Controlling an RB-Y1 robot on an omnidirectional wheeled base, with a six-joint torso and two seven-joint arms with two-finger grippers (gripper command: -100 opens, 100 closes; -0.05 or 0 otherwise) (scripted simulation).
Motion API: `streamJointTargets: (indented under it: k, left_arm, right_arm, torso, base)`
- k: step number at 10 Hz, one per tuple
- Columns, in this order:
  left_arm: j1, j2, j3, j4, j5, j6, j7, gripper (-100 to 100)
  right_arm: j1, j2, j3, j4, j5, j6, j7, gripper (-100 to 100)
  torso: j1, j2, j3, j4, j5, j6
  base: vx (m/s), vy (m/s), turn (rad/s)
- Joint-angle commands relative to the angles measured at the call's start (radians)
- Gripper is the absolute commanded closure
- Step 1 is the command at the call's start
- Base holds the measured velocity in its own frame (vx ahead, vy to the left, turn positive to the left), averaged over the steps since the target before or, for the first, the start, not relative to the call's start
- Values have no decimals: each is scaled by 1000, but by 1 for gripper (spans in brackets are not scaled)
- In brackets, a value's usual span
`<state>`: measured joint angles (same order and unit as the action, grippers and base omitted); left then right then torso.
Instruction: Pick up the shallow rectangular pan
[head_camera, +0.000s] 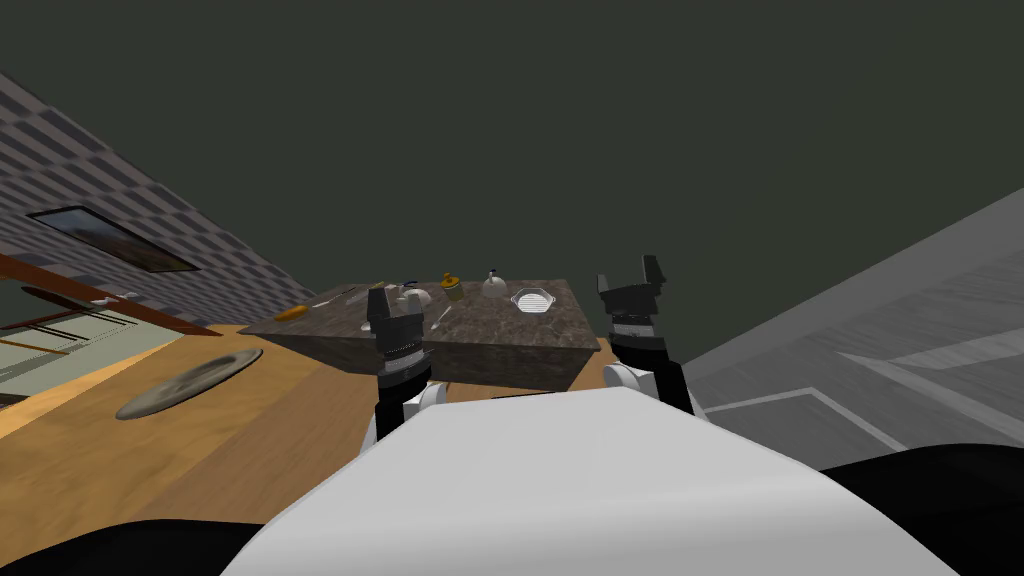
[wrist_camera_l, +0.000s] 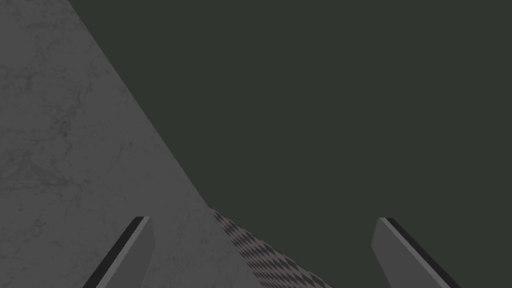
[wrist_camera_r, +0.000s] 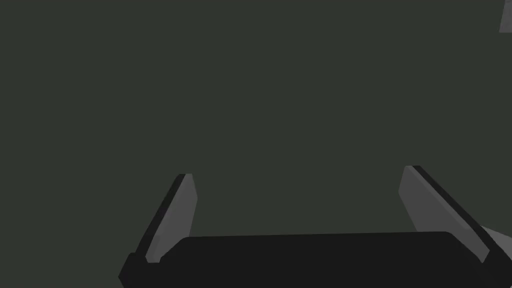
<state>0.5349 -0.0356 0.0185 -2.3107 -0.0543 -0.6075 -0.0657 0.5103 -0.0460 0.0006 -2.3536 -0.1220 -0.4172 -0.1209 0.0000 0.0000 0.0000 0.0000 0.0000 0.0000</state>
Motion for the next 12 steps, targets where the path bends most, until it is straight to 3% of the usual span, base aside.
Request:
streamJointTargets:
  k: [1,8,12]
  left_arm:
    - [0,0,0,0,0,0,0,0]
    - [0,0,0,0,0,0,0,0]
    - [0,0,0,0,0,0,0,0]
  right_arm:
    - [-14,-46,0,20,10,-5,12,-100]
    - [-106,-244,3,166,86,-40,103,-100]
    - [-137,-327,8,229,121,-53,140,-100]
  torso:
    - [0,0,0,0,0,0]
    - [14,12,7,3,3,0]
    - [11,7,4,2,2,0]
  base:
    - [-61,63,-13]
    - [-153,193,-8]
    - [-96,144,14]
